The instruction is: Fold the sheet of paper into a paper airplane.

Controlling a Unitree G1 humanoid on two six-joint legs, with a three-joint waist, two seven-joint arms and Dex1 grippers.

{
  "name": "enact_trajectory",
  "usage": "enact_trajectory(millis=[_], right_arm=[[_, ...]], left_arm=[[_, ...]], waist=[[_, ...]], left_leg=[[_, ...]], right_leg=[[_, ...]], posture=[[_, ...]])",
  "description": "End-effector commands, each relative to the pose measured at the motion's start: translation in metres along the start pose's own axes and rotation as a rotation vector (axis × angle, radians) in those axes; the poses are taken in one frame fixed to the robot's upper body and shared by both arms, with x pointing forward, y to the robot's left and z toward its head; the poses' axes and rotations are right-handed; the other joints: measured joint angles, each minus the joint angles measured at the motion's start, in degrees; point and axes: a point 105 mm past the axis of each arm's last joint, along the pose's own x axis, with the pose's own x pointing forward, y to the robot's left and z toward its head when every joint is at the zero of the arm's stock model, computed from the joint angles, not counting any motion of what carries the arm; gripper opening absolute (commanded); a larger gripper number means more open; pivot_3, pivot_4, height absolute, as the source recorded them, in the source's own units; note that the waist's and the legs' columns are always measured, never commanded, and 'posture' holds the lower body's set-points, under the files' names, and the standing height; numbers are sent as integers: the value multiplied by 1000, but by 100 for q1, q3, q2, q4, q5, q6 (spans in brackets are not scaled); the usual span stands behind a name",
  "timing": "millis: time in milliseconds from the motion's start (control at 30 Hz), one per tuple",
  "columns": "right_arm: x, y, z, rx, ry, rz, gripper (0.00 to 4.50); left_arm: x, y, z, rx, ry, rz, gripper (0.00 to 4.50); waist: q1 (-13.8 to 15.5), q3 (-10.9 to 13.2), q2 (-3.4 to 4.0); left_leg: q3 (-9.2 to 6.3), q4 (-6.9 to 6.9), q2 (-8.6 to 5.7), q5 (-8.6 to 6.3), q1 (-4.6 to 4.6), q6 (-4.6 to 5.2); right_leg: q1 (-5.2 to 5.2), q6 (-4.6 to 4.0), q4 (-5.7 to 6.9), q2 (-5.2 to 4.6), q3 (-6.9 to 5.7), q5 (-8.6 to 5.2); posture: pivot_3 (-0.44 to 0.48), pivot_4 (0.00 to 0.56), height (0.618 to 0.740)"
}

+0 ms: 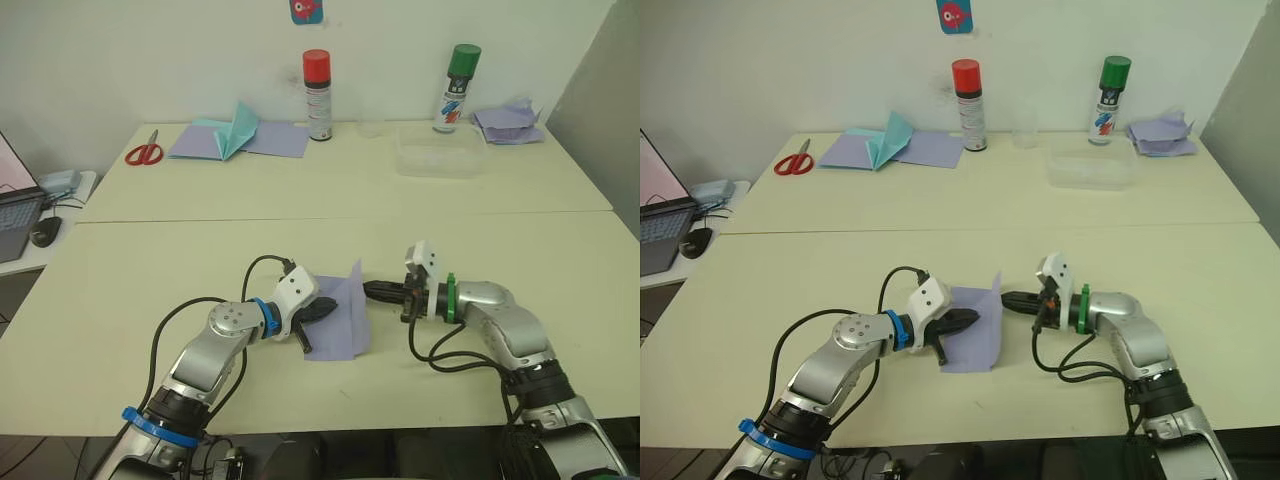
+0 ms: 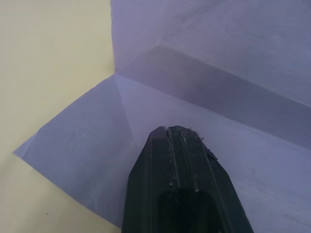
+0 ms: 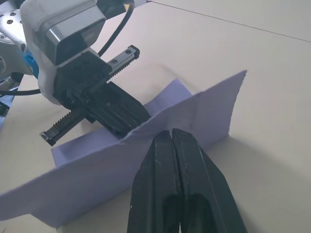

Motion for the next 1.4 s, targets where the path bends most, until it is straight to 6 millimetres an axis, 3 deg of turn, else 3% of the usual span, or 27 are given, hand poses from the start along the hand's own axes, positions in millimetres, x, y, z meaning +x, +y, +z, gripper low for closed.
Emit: enact_trajectory(millis=[33,333,667,800,900,1000,1100,1400], right_arm=[[12,3,7,-32,-21,13,15],[35,12,-24,-35,73,39,15],[49,13,-34,-79,153,68,15],[51,15,-45,-131,224,96,15],[50,13,-47,-139,250,102,15],[48,10,-50,-146,280,99,15],[47,8,-52,-150,291,98,15],[39,15,-38,-154,269,153,15]], left_arm=[[-4,-6,-27,-33,107,-20,0],[-21,-1,-32,-66,136,11,0],[-51,12,-35,-127,171,93,0],[-79,33,-14,-133,114,166,0],[-91,34,14,-118,34,141,0],[-90,25,45,-113,-67,64,0],[-78,17,55,-95,-87,19,0],[-37,-5,-9,2,131,-51,0]], waist=[[-10,0,0],[-62,-2,1],[-200,-11,-4],[-202,-11,-4],[-183,-10,-4],[-167,-11,-5],[-169,-11,-4],[-150,-9,2]], left_leg=[[1,-1,0,0,0,0],[2,-14,4,-4,12,-5],[-5,-22,26,-27,40,-16],[-4,-21,49,-39,41,-12],[1,-19,88,-50,40,-24],[-1,-18,108,-58,40,-38],[1,-16,111,-58,41,-44],[10,-17,110,-59,40,-68]], right_leg=[[-1,0,0,0,0,0],[-7,-1,1,2,-1,0],[-11,-1,0,25,-2,0],[-16,-1,0,50,0,0],[-17,-2,-6,84,-5,-1],[-17,-3,-5,93,-9,-1],[-15,-4,-4,93,-9,-1],[-26,-7,-4,97,-5,0]], posture=[[0,150,740],[0,150,740],[0,150,740],[0,150,740],[0,150,740],[0,150,740],[0,150,740],[0,150,740]])
